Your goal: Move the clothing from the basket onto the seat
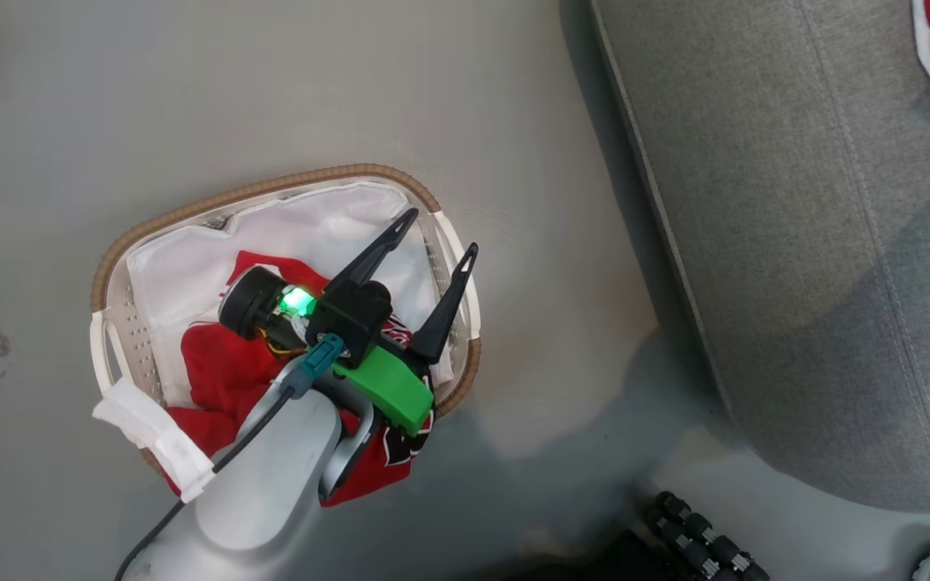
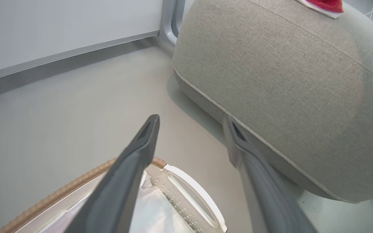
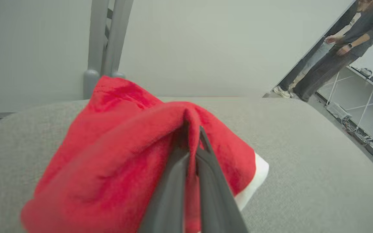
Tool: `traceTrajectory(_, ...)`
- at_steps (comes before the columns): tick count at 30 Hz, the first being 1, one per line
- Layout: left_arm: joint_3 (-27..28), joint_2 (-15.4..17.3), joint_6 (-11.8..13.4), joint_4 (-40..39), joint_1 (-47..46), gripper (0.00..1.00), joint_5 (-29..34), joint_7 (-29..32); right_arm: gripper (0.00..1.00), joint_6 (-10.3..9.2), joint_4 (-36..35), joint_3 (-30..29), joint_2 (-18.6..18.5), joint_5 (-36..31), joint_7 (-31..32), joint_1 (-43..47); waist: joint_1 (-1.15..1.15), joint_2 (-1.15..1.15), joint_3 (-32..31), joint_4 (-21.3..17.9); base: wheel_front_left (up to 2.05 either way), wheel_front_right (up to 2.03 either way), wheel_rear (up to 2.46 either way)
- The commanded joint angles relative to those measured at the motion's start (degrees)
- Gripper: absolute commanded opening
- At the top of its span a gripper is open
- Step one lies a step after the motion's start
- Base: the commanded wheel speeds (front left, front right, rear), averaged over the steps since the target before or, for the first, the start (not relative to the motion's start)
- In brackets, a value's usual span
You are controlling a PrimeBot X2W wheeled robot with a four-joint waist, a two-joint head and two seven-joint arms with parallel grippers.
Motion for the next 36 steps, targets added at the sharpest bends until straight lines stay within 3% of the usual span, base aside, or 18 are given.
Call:
traceTrajectory(1, 0.15, 0.38, 0.21, -0.28, 0.32, 1.0, 0.11, 0.03, 0.0, -0.08, 0.65, -0.98, 0.04, -0.75, -0.12, 1.06, -0.01, 0.0, 0.13, 0.23, 0.0, 0.0, 0.0)
traceTrajectory(5, 0.28, 0.23, 0.24, 0.12, 0.72, 1.0, -0.22, 0.04, 0.0, -0.07, 2.09, -1.16, 2.39, -2.31, -0.12, 2.9, -0.01, 0.0, -0.5, 0.19, 0.0, 0.0, 0.0)
traceTrajectory(7, 0.37, 0.07, 0.24, 0.4, 0.8, 1.0, -0.46, 0.04, 0.42, -0.08, 1.6, -1.45, 3.17, -2.58, -0.12, 3.81, -0.01, 0.0, -0.98, 0.18, 0.0, 0.0, 0.0)
traceTrajectory(8, 0.4, -0.01, 0.21, 0.53, 0.84, 1.0, -0.56, 0.03, 0.85, -0.08, 1.29, -1.46, 3.47, -2.69, -0.12, 4.24, -0.01, 0.0, -1.2, 0.2, 0.0, 0.0, 0.0)
traceTrajectory(9, 0.44, -0.1, 0.16, 0.67, 0.9, 1.0, -0.59, 0.04, 1.0, -0.08, 0.88, -1.31, 3.9, -2.76, -0.12, 4.9, -0.01, 0.0, -1.6, 0.23, 0.0, 0.0, 0.0)
traceTrajectory(16, 1.43, -1.19, -0.13, 0.81, 1.8, 1.0, -1.36, 0.04, 1.0, -0.08, -3.16, 0.45, 5.45, -1.88, -0.12, 10.63, -0.01, 0.0, -5.11, 0.97, 0.0, 0.0, 0.0)
traceTrajectory(23, 3.54, -2.91, -0.49, 0.55, 4.42, 1.0, -1.85, 0.04, 1.0, -0.08, -5.41, 4.6, 4.64, -0.16, -0.12, 16.92, -0.01, 0.0, -11.51, 2.9, 0.0, 0.0, 0.0)
traceTrajectory(31, 9.07, -4.47, -0.8, -0.58, 8.62, 1.0, -2.14, 0.04, 1.0, -0.08, -7.57, 9.95, 3.33, 1.76, -0.12, 18.24, -0.01, 0.0, -20.21, 6.46, 0.0, 0.0, 0.0)
traceTrajectory(36, 14.34, -5.16, -0.78, -1.62, 12.05, 1.0, -2.15, 0.04, 1.0, -0.08, -8.04, 12.74, 5.02, 5.03, -0.12, 19.39, -0.01, 0.0, -25.12, 8.92, 0.0, 0.0, 0.0)
